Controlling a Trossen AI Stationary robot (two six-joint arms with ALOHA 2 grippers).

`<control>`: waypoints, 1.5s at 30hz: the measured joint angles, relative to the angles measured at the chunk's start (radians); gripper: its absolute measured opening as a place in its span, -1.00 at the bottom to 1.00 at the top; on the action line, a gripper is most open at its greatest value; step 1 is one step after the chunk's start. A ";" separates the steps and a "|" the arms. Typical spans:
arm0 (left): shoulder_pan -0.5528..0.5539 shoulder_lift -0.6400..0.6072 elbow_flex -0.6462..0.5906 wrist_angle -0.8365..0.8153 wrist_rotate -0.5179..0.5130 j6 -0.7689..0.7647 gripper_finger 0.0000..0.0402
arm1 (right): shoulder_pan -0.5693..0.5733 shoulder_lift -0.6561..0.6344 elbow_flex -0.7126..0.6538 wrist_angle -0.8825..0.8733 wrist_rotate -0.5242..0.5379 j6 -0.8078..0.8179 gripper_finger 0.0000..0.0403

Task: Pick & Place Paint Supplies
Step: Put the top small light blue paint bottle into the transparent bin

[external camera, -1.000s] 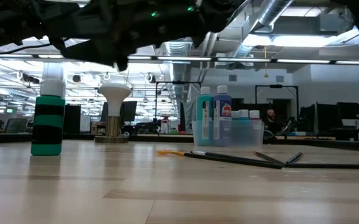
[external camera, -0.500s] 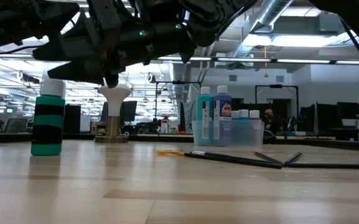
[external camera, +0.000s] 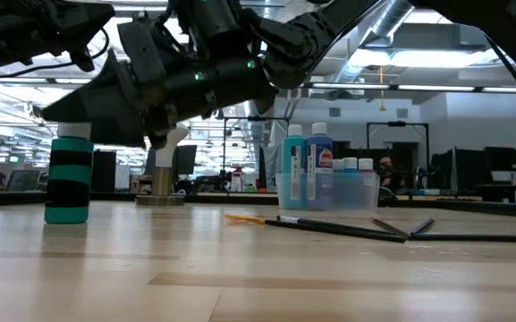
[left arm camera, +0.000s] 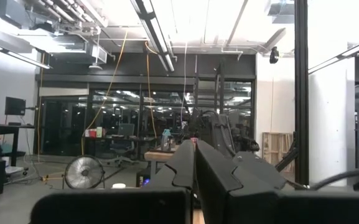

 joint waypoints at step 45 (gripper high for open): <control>0.000 0.000 0.000 0.001 0.000 0.000 -0.99 | 0.034 -1.115 -0.331 -0.980 0.814 0.210 -0.48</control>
